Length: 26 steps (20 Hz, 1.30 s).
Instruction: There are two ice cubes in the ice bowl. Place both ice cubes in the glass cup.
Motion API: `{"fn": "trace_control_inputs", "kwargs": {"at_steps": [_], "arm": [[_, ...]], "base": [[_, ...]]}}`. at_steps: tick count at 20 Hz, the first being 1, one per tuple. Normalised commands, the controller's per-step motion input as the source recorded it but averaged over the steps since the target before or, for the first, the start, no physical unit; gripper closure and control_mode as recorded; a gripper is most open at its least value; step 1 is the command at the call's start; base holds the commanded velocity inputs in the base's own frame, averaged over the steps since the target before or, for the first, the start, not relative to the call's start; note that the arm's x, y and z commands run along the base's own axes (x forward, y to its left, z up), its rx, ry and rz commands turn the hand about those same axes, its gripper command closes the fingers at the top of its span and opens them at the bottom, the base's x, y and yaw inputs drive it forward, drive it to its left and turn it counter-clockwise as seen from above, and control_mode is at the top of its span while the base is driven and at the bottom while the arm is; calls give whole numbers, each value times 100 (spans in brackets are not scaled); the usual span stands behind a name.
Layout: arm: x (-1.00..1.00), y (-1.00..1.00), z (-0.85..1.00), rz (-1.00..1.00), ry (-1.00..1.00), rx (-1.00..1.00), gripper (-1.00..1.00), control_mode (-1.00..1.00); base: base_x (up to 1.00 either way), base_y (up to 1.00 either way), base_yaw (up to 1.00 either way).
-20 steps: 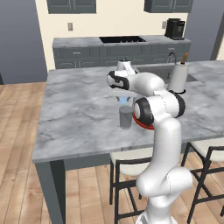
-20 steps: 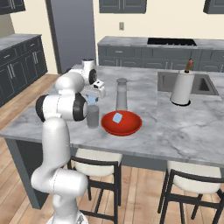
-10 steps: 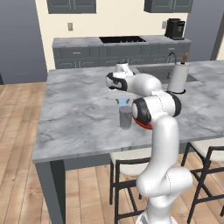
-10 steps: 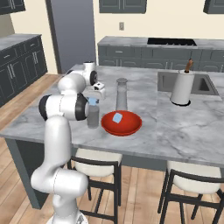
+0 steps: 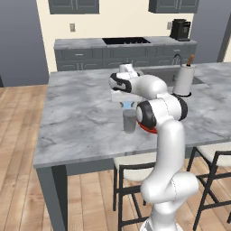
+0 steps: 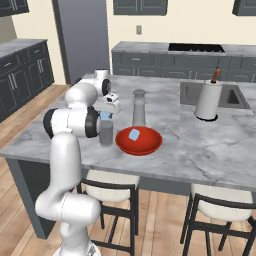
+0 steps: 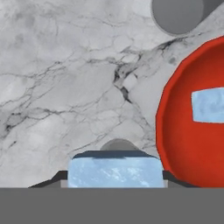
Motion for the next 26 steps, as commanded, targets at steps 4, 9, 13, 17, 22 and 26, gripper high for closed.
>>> {"fn": "trace_control_inputs", "kwargs": {"at_steps": [4,9,13,17,22,26], "arm": [[-41,0,-5,0,1,0,100,-100],[-28,0,-16,0,3,0,100,-100],[0,-8,-2,0,-2,0,100,-100],[17,-3,7,0,-8,0,100,-100],[-33,0,-5,0,0,1,100,-100],[-10,-9,-2,0,0,10,100,-100]], "base": [[0,0,0],[0,0,0],[0,0,0],[0,0,0],[0,0,0],[0,0,0]]}}
